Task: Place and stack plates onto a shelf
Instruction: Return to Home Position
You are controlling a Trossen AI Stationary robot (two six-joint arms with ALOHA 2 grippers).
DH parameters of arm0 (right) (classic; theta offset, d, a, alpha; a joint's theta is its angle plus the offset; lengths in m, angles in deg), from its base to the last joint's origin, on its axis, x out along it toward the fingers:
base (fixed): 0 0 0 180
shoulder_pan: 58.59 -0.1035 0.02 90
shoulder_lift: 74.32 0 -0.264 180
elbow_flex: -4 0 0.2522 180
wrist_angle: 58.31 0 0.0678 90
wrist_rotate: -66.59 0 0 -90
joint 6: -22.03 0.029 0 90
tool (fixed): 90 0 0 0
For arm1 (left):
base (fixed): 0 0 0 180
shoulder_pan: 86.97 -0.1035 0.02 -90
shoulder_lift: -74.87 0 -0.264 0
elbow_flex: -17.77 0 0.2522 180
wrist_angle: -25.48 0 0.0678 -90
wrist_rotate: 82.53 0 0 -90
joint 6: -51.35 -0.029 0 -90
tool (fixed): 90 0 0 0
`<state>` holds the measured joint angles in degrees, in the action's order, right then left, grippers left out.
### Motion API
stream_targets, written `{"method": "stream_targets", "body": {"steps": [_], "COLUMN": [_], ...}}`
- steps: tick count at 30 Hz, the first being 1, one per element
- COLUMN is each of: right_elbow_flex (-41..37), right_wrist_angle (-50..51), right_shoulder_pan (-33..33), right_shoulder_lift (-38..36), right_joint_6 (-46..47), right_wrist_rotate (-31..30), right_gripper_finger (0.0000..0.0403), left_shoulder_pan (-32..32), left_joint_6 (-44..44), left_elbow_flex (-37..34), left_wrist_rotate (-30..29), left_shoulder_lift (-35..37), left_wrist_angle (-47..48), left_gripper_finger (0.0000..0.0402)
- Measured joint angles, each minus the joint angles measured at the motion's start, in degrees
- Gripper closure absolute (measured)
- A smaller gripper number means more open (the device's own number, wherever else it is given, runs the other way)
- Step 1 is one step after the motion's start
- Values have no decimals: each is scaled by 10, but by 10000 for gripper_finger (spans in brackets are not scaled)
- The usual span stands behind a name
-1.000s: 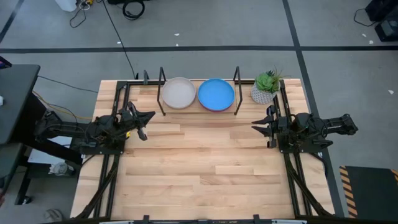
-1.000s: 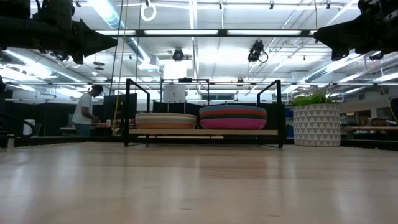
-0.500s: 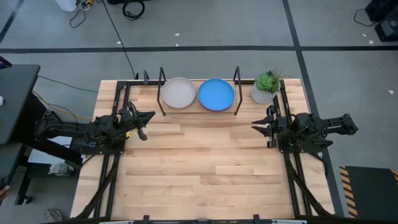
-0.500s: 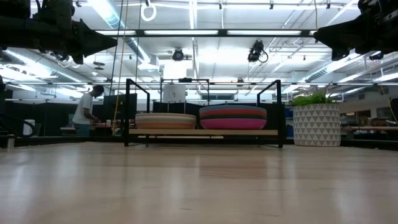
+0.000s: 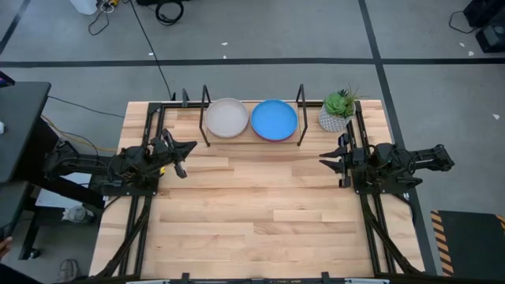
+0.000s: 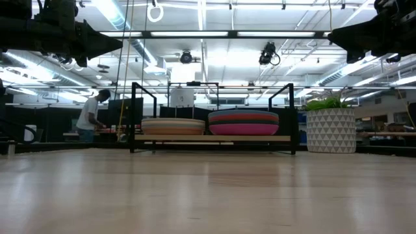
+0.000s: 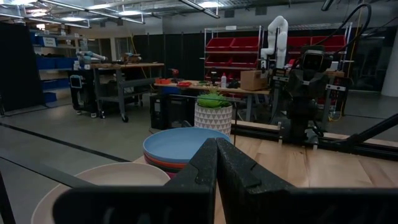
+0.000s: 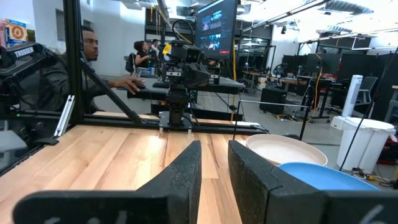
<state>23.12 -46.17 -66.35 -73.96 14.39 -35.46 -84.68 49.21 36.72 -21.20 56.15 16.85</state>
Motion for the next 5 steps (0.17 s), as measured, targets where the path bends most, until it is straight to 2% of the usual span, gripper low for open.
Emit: {"method": "stream_targets", "body": {"steps": [5], "right_elbow_flex": [0], "right_wrist_angle": [0], "right_shoulder_pan": [0], "right_shoulder_lift": [0], "right_joint_6": [0], "right_wrist_rotate": [0], "right_gripper_finger": [317], "left_shoulder_pan": [0], "left_joint_6": [0], "left_elbow_flex": [0], "left_wrist_rotate": [0], "left_shoulder_lift": [0], "left_wrist_angle": [0], "left_gripper_finger": [390]}}
